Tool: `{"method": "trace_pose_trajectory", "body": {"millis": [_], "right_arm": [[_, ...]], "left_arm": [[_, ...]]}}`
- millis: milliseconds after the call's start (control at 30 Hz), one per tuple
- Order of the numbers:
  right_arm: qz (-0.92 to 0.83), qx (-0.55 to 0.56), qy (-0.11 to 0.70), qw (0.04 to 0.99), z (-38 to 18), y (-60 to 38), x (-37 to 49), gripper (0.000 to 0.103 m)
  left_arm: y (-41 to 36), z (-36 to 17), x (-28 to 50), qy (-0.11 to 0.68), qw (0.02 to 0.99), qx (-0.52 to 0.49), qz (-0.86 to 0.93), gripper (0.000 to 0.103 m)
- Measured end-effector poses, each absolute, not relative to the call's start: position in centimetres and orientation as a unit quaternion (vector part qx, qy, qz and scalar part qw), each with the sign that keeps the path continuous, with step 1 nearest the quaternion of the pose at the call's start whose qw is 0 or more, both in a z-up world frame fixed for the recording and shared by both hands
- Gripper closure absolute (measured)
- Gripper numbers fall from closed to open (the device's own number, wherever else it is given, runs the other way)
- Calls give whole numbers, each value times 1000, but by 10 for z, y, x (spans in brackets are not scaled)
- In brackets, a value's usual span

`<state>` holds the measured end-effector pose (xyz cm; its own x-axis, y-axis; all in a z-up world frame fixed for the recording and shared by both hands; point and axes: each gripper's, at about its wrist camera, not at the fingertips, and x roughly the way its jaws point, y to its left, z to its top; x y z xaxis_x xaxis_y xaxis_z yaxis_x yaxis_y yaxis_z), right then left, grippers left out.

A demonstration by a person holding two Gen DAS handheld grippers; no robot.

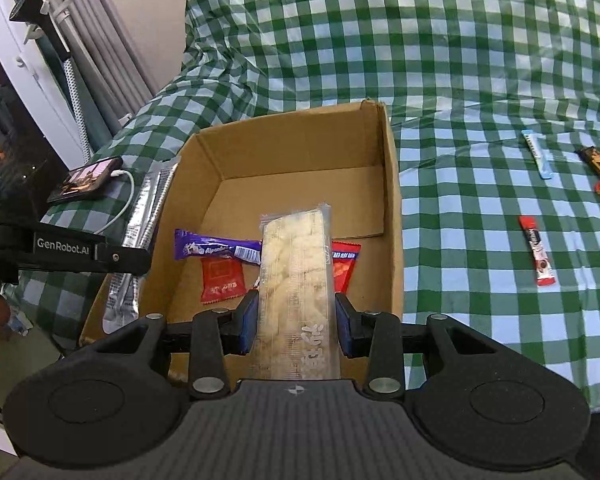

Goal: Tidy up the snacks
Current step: 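Lower both held snacks into the box and open both tools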

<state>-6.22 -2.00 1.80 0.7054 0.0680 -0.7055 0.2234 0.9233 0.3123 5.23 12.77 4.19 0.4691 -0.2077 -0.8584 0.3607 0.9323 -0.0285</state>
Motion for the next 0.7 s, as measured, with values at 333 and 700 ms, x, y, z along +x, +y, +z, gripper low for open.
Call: {"method": "trace_pose_trajectory", "body": {"millis": [333, 700], "right_arm": [[-34, 194, 384, 902, 4, -26, -35, 62], [-46, 191, 388, 901, -3, -32, -18, 62]], "left_arm": [[116, 18, 72, 503, 842, 98, -165, 85], [107, 9, 87, 501, 840, 120, -170, 84]]}}
